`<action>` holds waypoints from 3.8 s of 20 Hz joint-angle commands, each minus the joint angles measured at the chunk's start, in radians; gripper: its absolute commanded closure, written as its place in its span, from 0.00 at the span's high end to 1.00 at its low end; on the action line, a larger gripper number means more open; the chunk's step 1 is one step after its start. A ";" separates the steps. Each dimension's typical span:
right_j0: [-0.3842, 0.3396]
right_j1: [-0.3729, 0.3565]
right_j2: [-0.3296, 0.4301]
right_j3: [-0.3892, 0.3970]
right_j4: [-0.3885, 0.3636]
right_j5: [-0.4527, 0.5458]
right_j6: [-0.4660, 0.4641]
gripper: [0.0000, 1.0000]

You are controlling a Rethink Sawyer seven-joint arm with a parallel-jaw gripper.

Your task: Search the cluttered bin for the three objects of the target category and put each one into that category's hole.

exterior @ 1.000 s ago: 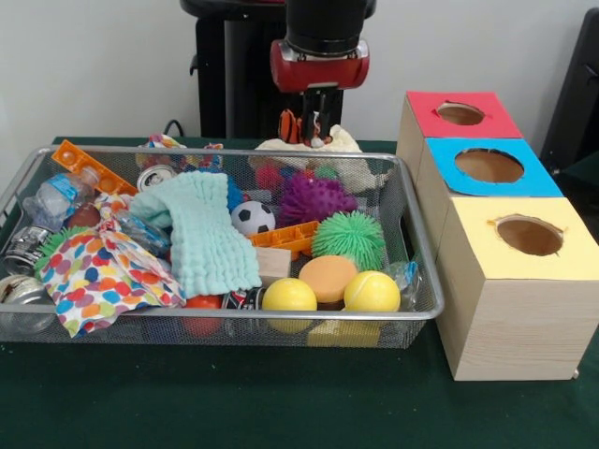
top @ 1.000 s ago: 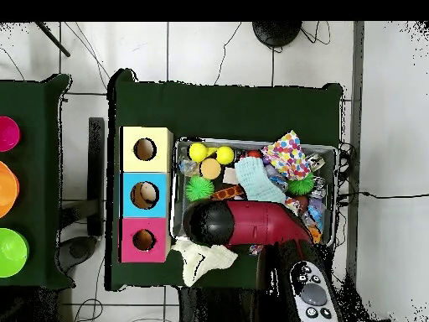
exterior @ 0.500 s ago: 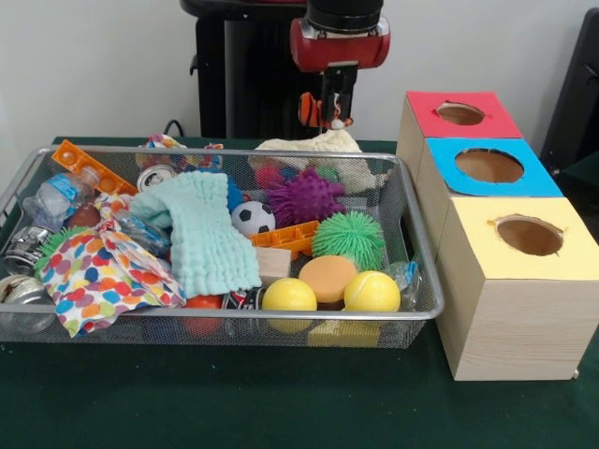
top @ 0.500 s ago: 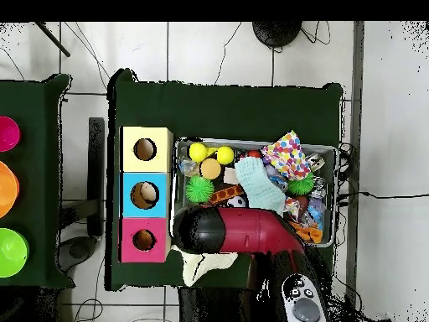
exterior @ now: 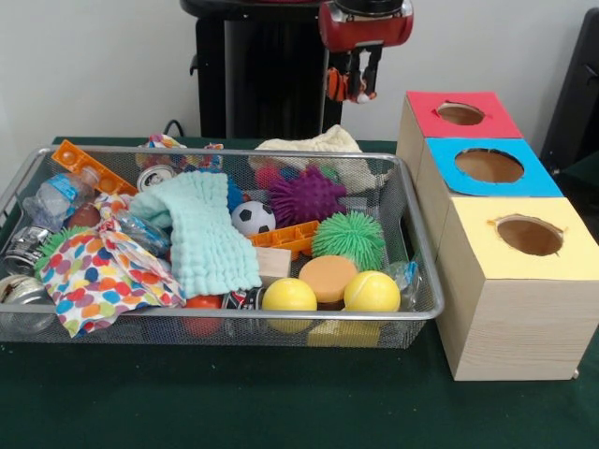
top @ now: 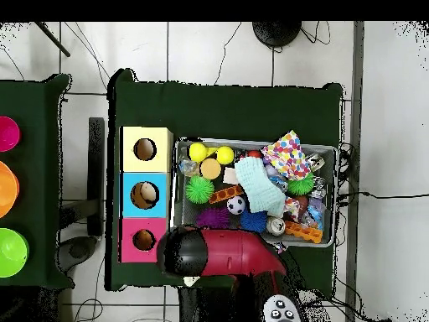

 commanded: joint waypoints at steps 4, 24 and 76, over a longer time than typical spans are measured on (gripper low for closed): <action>0.084 -0.064 -0.007 0.170 0.090 -0.105 0.275 0.00; 0.246 0.107 -0.057 0.172 0.208 -0.345 0.356 0.00; 0.433 0.179 -0.212 -0.305 0.286 0.115 0.312 0.00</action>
